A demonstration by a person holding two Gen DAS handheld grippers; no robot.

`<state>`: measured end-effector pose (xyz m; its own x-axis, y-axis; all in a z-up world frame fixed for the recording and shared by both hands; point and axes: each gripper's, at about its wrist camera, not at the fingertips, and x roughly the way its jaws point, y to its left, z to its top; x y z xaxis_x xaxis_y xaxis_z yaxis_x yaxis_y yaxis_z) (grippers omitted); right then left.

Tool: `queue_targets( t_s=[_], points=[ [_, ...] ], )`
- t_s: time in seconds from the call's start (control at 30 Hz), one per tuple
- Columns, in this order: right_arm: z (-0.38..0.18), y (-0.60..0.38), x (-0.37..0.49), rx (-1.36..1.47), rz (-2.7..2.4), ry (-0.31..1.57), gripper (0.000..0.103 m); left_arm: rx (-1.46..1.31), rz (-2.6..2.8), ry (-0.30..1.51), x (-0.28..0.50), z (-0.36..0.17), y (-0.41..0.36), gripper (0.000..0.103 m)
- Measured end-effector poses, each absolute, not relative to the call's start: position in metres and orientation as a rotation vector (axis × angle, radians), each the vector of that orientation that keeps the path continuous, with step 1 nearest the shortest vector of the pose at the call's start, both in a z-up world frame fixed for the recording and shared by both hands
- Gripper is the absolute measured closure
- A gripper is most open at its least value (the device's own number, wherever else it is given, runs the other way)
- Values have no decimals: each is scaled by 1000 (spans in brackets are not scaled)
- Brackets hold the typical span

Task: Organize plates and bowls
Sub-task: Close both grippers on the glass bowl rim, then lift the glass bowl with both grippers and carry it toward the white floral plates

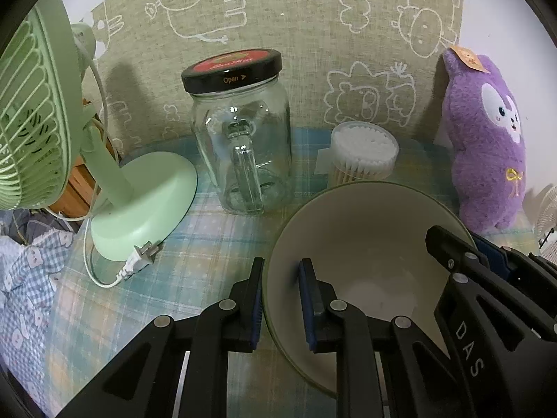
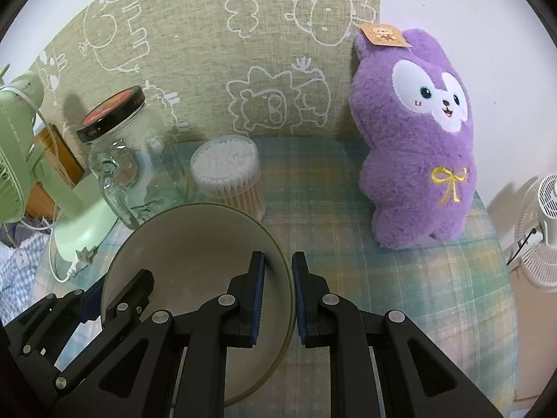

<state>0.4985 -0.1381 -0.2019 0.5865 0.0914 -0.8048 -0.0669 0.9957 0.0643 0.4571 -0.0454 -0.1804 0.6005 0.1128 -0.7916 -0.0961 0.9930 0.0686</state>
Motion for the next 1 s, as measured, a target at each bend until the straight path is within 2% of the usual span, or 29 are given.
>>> queue_targets(
  t_s=[0.5,1.0],
  points=[
    [-179,-138,460,50,85,931,84,27,118,902,424,-157,-48,87],
    [-134,-142,414,49,61,889,84,26,92,862,384,-115,-50,87]
  ],
)
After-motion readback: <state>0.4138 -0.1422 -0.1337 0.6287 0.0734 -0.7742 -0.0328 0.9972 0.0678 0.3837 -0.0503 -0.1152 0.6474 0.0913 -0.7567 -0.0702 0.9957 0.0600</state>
